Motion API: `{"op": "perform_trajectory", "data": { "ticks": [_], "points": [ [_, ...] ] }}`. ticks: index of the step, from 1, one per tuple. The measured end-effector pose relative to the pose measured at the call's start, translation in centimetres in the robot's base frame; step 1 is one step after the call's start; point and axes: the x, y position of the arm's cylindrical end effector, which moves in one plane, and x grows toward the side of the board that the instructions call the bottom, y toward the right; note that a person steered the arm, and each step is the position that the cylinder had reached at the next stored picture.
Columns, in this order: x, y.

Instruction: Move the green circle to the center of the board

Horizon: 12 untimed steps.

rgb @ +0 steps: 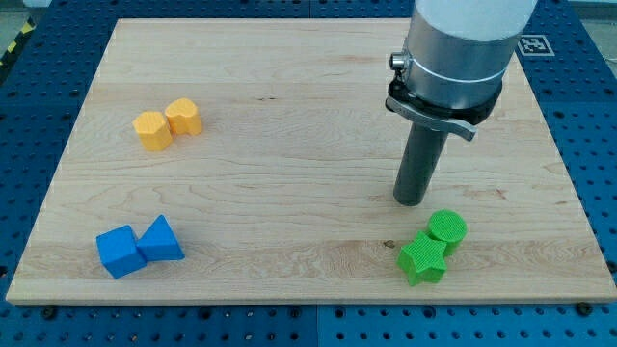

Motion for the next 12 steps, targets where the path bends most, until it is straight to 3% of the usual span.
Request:
{"op": "perform_trajectory", "data": {
  "ticks": [2, 4, 6, 12],
  "points": [
    [0.1, 4.0],
    [5.1, 8.2],
    [7.4, 6.3],
    [7.1, 5.8]
  ]
}}
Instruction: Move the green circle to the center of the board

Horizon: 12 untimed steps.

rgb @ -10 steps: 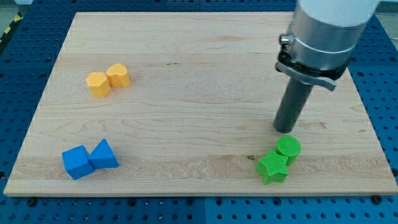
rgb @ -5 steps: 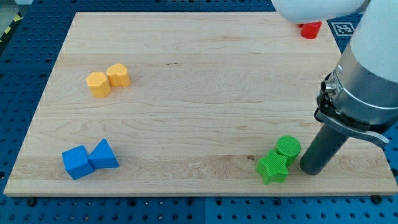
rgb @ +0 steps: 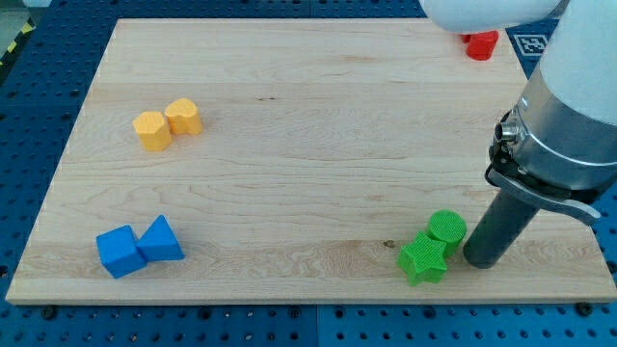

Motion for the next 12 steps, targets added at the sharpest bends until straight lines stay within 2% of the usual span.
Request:
{"op": "perform_trajectory", "data": {
  "ticks": [7, 12],
  "points": [
    [-1.9, 0.0],
    [-2.3, -4.3]
  ]
}}
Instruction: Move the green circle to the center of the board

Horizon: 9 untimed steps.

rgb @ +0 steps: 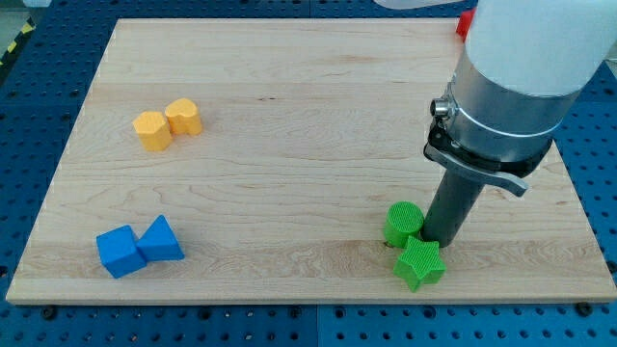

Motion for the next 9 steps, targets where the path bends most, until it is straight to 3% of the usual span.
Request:
{"op": "perform_trajectory", "data": {
  "ticks": [4, 8, 9],
  "points": [
    [-1.8, -10.8],
    [-2.3, -13.4],
    [-4.9, -13.5]
  ]
}}
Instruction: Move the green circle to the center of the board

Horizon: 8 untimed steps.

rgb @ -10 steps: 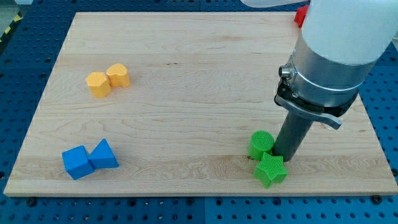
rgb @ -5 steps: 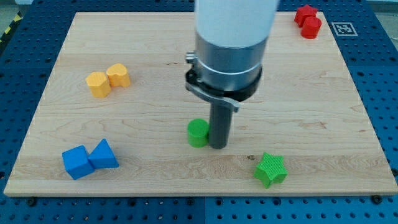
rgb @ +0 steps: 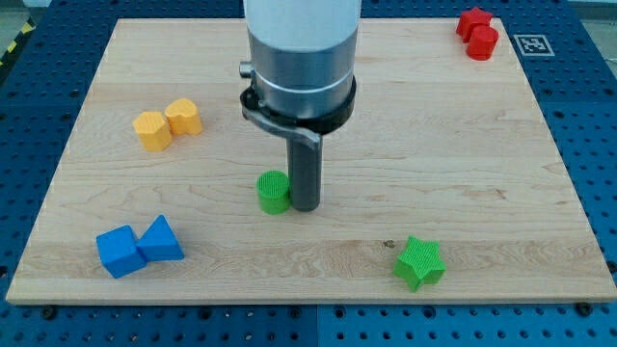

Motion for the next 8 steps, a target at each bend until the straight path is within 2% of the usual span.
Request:
{"op": "perform_trajectory", "data": {
  "ticks": [1, 2, 6, 7, 8],
  "points": [
    [-0.7, -0.1],
    [2.2, -2.2],
    [3.4, -11.6],
    [0.3, -12.6],
    [-0.3, -10.4]
  ]
}}
